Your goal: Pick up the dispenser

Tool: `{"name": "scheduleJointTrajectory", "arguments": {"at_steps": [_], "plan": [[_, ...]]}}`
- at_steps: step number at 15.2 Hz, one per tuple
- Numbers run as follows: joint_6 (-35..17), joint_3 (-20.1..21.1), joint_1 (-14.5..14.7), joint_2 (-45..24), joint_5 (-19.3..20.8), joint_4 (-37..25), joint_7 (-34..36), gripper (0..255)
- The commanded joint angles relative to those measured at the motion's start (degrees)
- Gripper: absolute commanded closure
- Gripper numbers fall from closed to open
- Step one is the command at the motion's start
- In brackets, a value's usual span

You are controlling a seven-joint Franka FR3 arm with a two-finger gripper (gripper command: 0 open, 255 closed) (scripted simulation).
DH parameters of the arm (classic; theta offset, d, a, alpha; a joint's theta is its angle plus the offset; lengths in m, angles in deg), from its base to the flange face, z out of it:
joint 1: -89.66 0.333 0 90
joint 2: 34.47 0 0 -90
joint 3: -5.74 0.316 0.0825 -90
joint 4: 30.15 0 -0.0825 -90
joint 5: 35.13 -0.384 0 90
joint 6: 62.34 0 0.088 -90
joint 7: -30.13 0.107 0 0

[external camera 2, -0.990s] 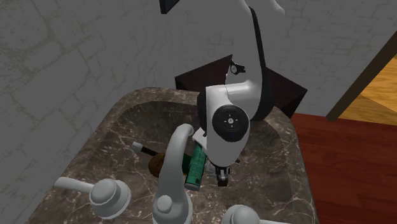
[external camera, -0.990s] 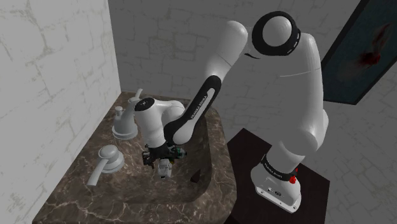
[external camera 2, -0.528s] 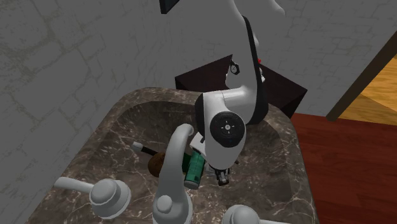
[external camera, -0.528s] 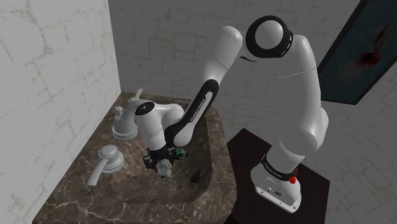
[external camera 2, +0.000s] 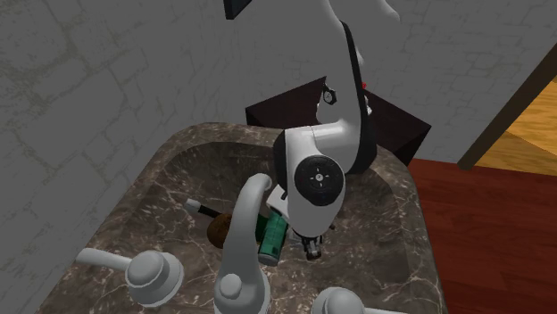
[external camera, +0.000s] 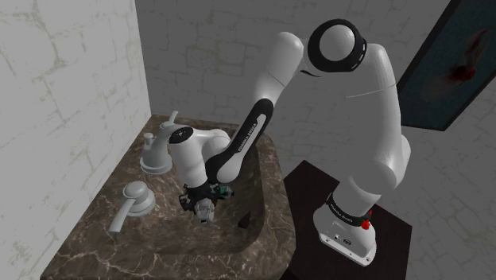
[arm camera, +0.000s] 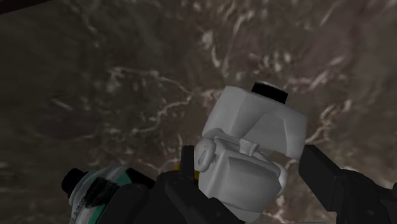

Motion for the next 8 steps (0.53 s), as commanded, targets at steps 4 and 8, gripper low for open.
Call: {"name": "scheduleJointTrajectory", "arguments": {"at_steps": [4, 8], "plan": [[1.9, 2.6, -1.9, 3.2, -2.7, 1.1, -1.7, 255], [3.6, 4.9, -3.6, 6.1, -5.2, 1.8, -3.3, 255]]}}
